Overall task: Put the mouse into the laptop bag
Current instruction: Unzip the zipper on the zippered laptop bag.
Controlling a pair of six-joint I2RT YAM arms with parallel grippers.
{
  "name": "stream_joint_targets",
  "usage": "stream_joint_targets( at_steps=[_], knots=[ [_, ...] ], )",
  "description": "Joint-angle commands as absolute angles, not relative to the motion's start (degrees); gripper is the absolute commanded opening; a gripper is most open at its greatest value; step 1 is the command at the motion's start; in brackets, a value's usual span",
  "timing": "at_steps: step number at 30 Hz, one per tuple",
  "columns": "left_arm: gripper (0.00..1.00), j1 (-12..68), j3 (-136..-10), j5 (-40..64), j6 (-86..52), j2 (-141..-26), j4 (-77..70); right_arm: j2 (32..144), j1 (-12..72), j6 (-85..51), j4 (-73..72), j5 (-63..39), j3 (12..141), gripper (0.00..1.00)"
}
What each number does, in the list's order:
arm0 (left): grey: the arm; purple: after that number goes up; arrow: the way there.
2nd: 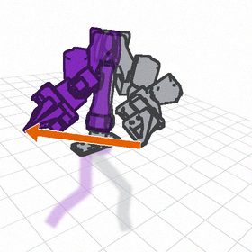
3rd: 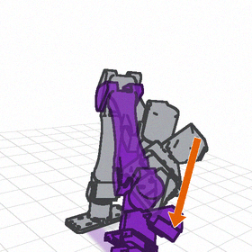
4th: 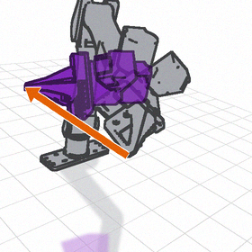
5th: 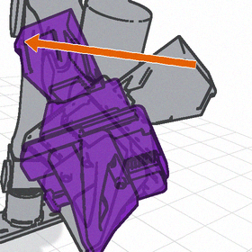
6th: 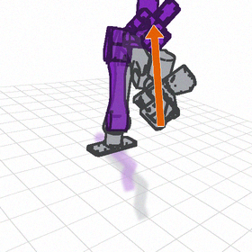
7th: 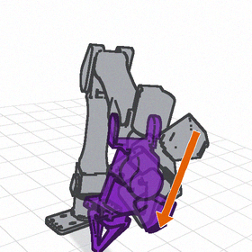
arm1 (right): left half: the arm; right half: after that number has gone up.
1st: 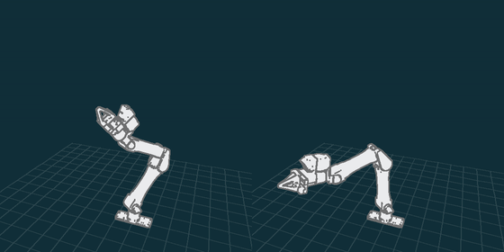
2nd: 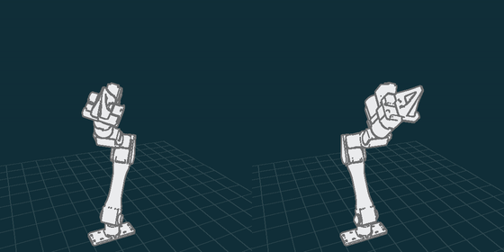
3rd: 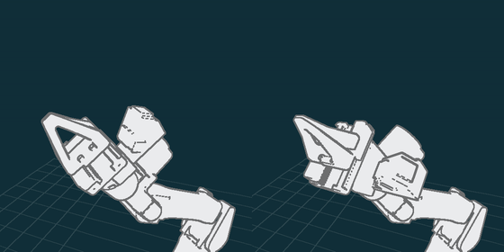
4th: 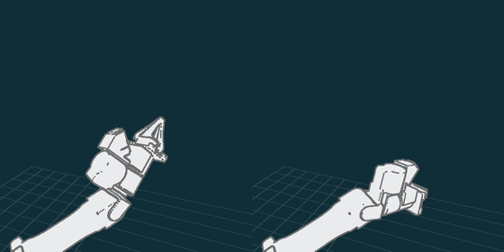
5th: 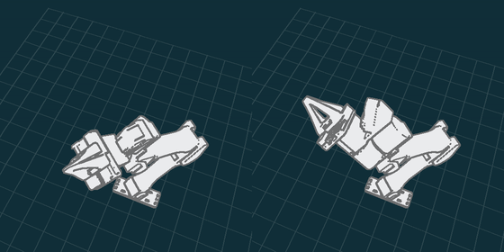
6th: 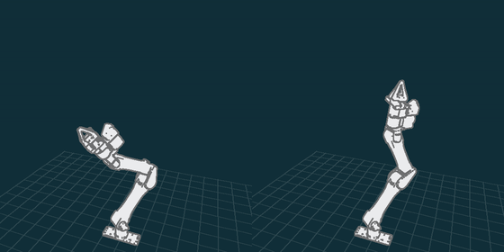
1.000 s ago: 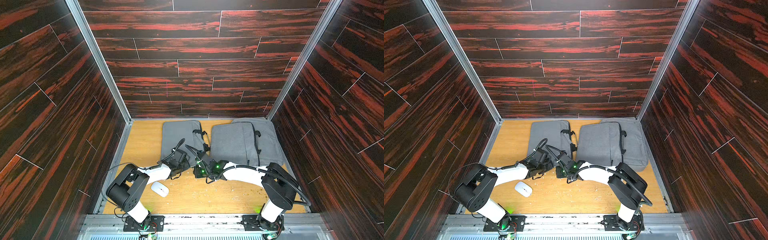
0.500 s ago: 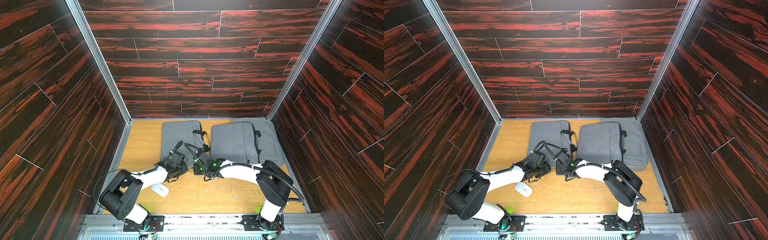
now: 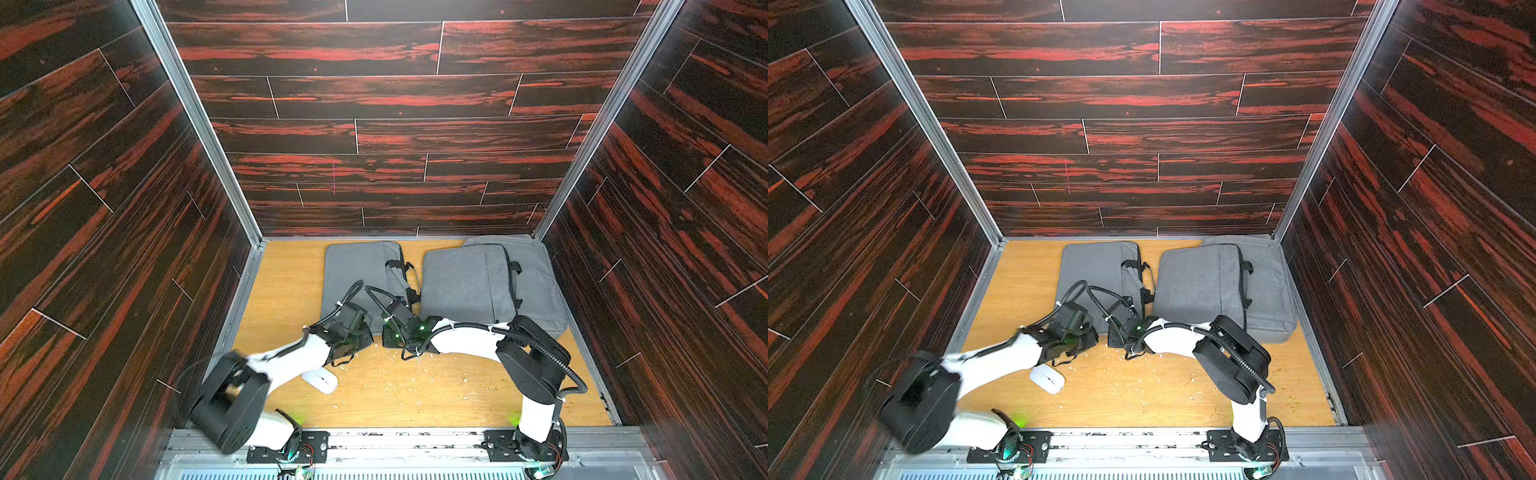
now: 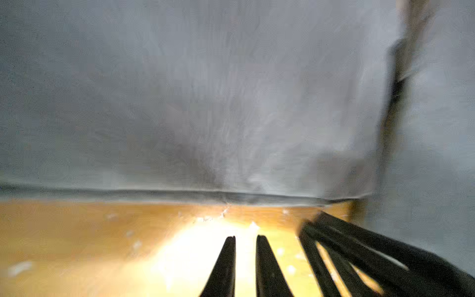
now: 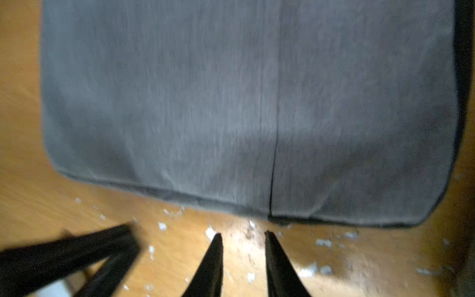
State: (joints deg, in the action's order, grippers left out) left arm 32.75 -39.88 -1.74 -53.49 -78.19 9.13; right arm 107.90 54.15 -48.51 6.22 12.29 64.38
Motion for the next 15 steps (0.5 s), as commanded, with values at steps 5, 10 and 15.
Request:
stream_joint_targets(
  at_steps=[5, 10, 15],
  knots=[
    [0.23, 29.54, -42.29, -19.13, -48.39, -73.96, 15.07, 109.45, 52.43, -52.04, 2.94, 10.61, 61.68, 0.32],
    [0.2, 25.43, -40.88, -11.89, -49.82, -82.21, 12.45, 110.05, 52.41, -51.95, 3.09, 9.76, 62.23, 0.32],
    [0.18, 25.05, -38.64, -5.04, -51.89, -88.48, 7.06, 109.61, 52.41, -51.53, 3.53, 10.37, 62.36, 0.32]
  ],
)
